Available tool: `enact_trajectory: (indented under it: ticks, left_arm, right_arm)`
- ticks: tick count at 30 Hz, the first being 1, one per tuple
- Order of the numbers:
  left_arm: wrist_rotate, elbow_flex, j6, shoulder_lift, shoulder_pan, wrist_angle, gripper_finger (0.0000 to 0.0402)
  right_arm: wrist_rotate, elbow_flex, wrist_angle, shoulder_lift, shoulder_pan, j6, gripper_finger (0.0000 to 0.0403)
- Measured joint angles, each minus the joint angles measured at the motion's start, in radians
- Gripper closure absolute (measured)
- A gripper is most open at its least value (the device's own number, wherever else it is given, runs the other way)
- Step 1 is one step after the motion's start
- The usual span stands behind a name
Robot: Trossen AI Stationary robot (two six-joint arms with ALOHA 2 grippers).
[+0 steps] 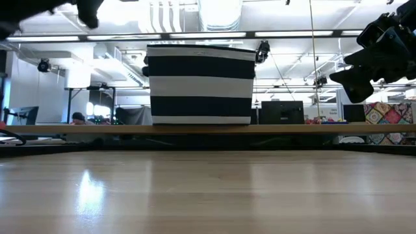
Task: Fold Laundry from Bin
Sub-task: Fold the brown shorts from the blue laundry basket
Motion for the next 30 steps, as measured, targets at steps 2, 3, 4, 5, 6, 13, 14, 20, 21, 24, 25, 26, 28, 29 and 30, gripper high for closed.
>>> enact_trajectory:
  ticks: [2, 3, 4, 5, 6, 13, 14, 20, 21, 24, 25, 26, 28, 29, 30]
  left_arm:
    - [0.001, 0.098, 0.002, 0.088, 0.000, -0.050, 0.0130]
    - [0.002, 0.152, 0.003, 0.130, 0.000, -0.087, 0.0130]
    - [-0.005, 0.208, 0.003, 0.173, 0.000, -0.133, 0.0130]
    - [-0.035, 0.265, 0.003, 0.216, 0.000, -0.178, 0.0130]
    - [-0.098, 0.329, 0.004, 0.263, 0.000, -0.228, 0.0130]
    - [-0.750, 0.809, -0.072, 0.565, 0.042, -0.738, 0.0130]
    - [-0.796, 0.875, -0.107, 0.604, 0.060, -0.805, 0.0130]
    - [-0.883, 1.264, -0.222, 0.804, 0.222, -1.146, 0.0130]
    - [-0.901, 1.329, -0.259, 0.834, 0.258, -1.217, 0.0130]
    - [-0.905, 1.516, -0.408, 0.922, 0.381, -1.457, 0.0130]
    - [-0.893, 1.572, -0.461, 0.952, 0.422, -1.539, 0.0130]
    - [-0.866, 1.624, -0.511, 0.983, 0.463, -1.614, 0.0130]
    - [-0.796, 1.717, -0.573, 1.048, 0.544, -1.738, 0.0130]
    - [-0.760, 1.760, -0.590, 1.082, 0.578, -1.795, 0.0130]
    - [-0.729, 1.800, -0.602, 1.116, 0.609, -1.843, 0.0130]
  right_arm:
    - [0.000, 0.000, 0.000, 0.000, 0.000, 0.000, 0.0197]
    - [0.000, 0.000, 0.000, 0.000, 0.000, 0.000, 0.0197]
    - [0.000, 0.000, 0.000, 0.000, 0.000, 0.000, 0.0197]
    - [0.000, 0.000, 0.000, 0.000, 0.000, 0.000, 0.0197]
    - [0.000, 0.000, 0.000, 0.000, 0.000, 0.000, 0.0197]
    - [0.000, 0.000, 0.000, 0.000, 0.000, 0.000, 0.0197]
    - [0.000, 0.000, 0.000, 0.000, 0.000, 0.000, 0.0197]
    - [0.000, 0.000, 0.000, 0.000, 0.000, 0.000, 0.0197]
    - [0.000, 0.000, 0.000, 0.000, 0.000, 0.000, 0.0197]
    - [0.000, 0.000, 0.000, 0.000, 0.000, 0.000, 0.0197]
    - [0.000, 0.000, 0.000, 0.000, 0.000, 0.000, 0.0197]
    - [0.000, 0.000, 0.000, 0.000, 0.000, 0.000, 0.0197]
    - [0.000, 0.000, 0.000, 0.000, 0.000, 0.000, 0.0197]
    - [0.000, 0.000, 0.000, 0.000, 0.000, 0.000, 0.0197]
    - [0.000, 0.000, 0.000, 0.000, 0.000, 0.000, 0.0197]
